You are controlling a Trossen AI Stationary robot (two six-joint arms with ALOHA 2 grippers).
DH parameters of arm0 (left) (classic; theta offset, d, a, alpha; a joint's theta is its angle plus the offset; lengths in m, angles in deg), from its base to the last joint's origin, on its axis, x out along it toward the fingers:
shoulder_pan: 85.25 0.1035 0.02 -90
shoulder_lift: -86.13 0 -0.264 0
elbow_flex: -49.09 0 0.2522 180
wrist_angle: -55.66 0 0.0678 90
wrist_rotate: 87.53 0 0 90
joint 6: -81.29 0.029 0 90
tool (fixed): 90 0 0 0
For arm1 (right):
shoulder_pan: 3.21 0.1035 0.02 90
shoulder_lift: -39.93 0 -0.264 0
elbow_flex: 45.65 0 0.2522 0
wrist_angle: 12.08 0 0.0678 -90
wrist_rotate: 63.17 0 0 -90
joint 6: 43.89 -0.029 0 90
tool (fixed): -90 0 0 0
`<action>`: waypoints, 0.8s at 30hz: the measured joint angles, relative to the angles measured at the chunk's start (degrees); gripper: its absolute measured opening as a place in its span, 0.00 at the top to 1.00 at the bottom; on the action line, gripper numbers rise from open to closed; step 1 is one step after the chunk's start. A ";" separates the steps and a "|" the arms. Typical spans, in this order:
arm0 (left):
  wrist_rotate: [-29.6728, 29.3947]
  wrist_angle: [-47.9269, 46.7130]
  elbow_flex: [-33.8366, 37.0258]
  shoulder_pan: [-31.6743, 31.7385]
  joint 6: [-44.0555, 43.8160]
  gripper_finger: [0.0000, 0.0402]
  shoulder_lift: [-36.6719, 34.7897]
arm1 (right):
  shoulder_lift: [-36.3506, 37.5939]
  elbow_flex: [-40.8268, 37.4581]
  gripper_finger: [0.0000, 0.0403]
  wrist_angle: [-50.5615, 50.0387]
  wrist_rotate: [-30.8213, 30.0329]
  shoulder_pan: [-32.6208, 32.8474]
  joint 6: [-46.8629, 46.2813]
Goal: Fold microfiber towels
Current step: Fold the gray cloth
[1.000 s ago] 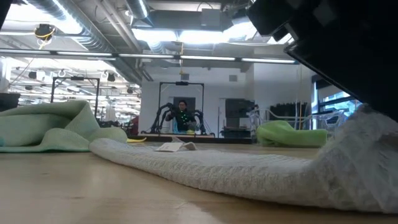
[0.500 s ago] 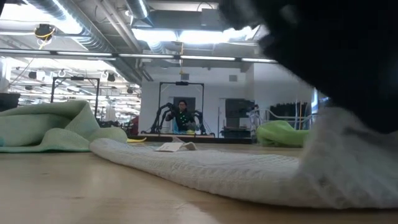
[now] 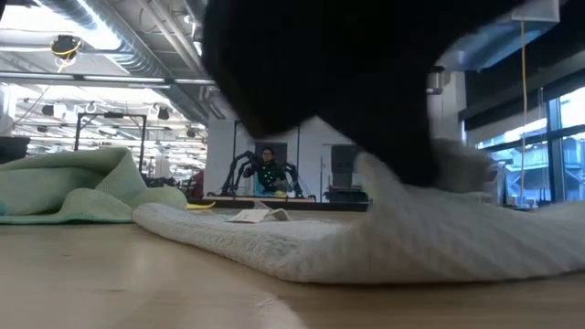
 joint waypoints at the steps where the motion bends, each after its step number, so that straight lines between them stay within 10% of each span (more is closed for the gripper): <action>1: -1.02 -1.50 0.00 0.00 -1.09 1.00 0.00 | 0.66 0.52 0.59 -1.59 -0.88 0.07 -0.02; 24: -8.30 -32.90 0.00 2.43 -25.15 1.00 0.02 | 2.67 1.07 0.59 -9.92 3.67 0.11 -15.34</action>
